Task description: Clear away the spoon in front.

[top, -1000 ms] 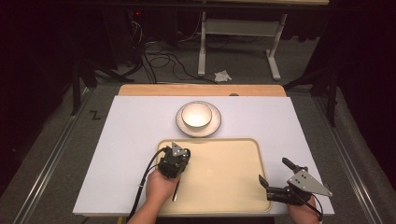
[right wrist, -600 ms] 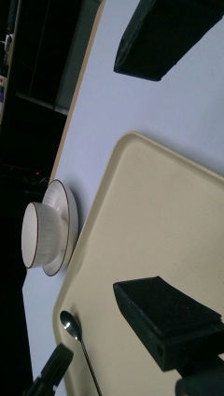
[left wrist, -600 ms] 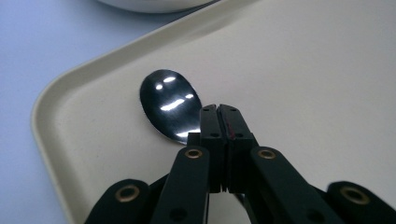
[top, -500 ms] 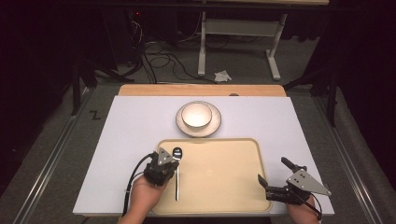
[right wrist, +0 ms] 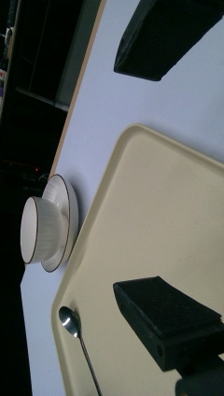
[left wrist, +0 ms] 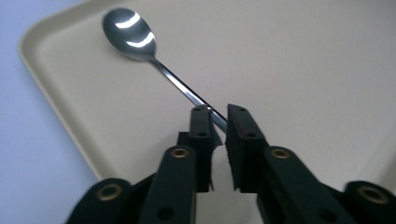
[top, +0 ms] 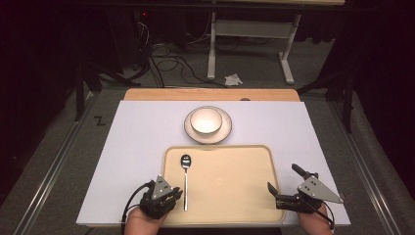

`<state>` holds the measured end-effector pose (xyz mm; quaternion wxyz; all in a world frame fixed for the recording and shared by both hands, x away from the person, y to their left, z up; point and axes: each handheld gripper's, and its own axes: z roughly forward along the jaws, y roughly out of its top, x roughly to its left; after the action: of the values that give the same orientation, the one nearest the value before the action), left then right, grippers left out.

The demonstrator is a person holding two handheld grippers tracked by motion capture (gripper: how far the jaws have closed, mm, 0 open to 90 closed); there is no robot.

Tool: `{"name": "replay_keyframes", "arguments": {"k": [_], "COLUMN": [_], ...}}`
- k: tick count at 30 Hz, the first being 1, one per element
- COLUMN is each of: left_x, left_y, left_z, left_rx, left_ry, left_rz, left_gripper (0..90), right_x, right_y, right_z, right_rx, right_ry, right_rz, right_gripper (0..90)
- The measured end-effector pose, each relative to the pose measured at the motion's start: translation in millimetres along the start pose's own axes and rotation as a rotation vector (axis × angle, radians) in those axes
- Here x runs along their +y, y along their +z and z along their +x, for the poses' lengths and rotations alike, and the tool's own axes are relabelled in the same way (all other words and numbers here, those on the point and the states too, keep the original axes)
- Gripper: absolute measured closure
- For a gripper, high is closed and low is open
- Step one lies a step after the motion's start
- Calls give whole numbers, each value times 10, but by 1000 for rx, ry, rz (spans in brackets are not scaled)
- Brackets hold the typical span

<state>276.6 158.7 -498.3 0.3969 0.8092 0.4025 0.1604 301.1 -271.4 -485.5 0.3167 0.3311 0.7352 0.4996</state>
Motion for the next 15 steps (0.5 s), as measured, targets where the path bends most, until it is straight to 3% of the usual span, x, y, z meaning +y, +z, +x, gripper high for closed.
{"name": "replay_keyframes", "arguments": {"k": [4,8,13,15], "left_x": [15,12,-16,-36], "left_y": [-99,-188,-231,-282], "left_z": [104,233,419,511], "left_rx": [18,54,98,111], "left_ry": [-10,3,-33,-53], "left_rz": [-110,-179,-167,-176], "left_gripper": [511,303,12,1], "right_x": [-6,-6,0,7], "right_y": [-6,-7,-14,-19], "right_z": [1,-10,-13,-23], "right_rx": [-2,-7,-14,-18], "right_ry": [16,9,21,17], "right_rz": [7,4,7,2], "right_gripper": [5,5,4,5]}}
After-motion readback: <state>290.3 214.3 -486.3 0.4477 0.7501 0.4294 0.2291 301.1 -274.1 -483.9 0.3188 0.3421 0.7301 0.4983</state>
